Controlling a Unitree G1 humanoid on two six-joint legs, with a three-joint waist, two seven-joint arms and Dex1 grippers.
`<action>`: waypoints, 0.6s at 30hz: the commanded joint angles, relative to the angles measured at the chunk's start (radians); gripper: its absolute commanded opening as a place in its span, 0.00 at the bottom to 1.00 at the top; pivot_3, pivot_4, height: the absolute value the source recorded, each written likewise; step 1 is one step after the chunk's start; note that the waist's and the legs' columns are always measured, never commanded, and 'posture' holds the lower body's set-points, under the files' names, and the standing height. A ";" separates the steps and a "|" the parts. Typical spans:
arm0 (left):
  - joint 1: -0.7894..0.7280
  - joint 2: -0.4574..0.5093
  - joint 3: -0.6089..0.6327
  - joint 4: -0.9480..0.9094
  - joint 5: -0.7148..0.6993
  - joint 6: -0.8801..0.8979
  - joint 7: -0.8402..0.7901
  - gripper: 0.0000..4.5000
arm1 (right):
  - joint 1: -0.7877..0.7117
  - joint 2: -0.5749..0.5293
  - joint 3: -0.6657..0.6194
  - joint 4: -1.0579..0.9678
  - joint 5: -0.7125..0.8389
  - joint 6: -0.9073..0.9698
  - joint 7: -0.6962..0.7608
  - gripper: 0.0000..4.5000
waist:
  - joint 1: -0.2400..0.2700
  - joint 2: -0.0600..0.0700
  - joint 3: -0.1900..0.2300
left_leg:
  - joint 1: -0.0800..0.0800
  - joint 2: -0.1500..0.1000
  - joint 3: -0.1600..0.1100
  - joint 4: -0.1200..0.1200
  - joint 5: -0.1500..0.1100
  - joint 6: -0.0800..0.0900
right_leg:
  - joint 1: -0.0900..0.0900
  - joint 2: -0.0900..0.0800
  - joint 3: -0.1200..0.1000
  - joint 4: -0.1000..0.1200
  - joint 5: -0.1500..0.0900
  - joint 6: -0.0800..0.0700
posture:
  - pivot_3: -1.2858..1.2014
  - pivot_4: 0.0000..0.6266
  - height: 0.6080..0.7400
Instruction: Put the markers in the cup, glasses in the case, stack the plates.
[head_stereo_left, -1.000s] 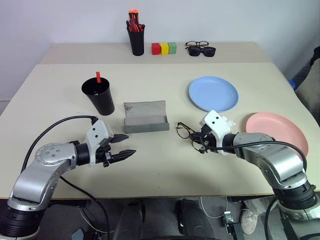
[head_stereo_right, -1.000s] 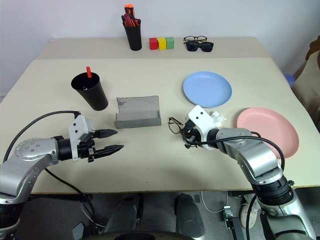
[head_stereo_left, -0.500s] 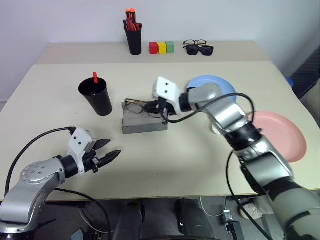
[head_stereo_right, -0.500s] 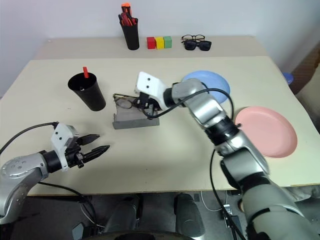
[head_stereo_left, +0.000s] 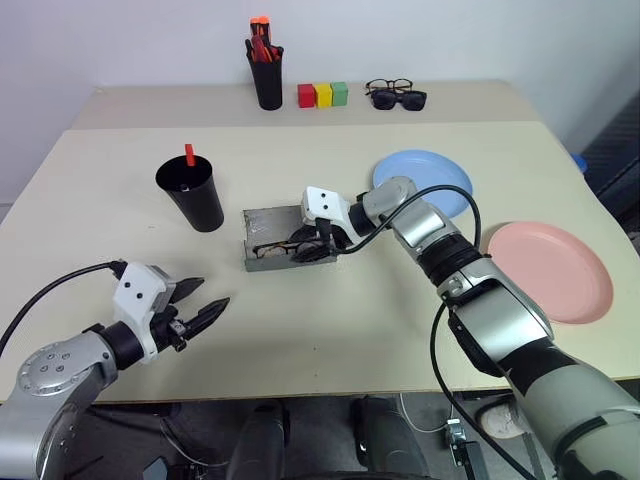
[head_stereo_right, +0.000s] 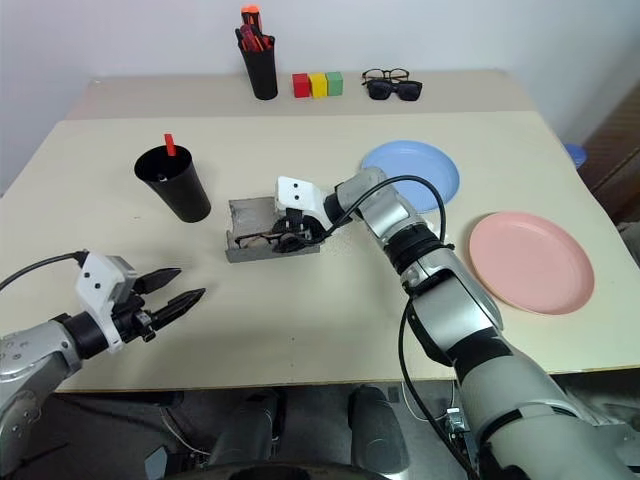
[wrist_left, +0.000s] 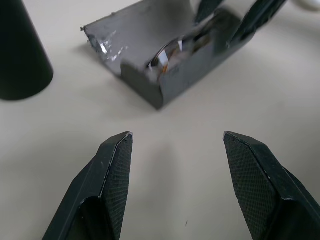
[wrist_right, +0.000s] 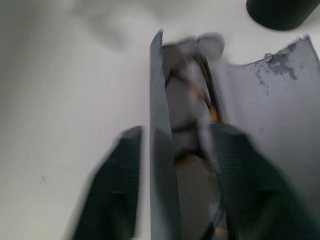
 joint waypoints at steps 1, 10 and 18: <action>-0.083 0.008 0.027 -0.004 -0.088 0.026 0.003 0.60 | -0.038 0.008 -0.076 -0.035 -0.006 -0.009 -0.089 0.89 | 0.002 0.000 0.000 | 0.000 0.000 0.000 0.000 0.000 0.000 | 0.000 0.000 0.000 0.000 0.000 0.000 | 0.52 0.24 1.00; -0.673 -0.067 -0.343 0.309 0.078 0.099 0.131 0.01 | 0.345 -0.235 -0.228 -0.744 0.078 0.254 -0.135 0.89 | 0.043 -0.001 -0.001 | -0.001 -0.001 -0.001 0.001 0.000 0.000 | 0.002 -0.001 -0.001 -0.001 0.000 0.001 | 0.52 0.24 1.00; -1.125 -0.293 -0.476 0.873 0.234 0.186 0.256 0.01 | 0.662 -0.310 -0.309 -1.231 0.147 0.573 -0.295 0.89 | -0.002 -0.001 0.000 | -0.001 -0.002 -0.002 0.002 0.000 0.000 | 0.001 0.000 0.000 0.000 0.000 0.003 | 0.52 0.24 1.00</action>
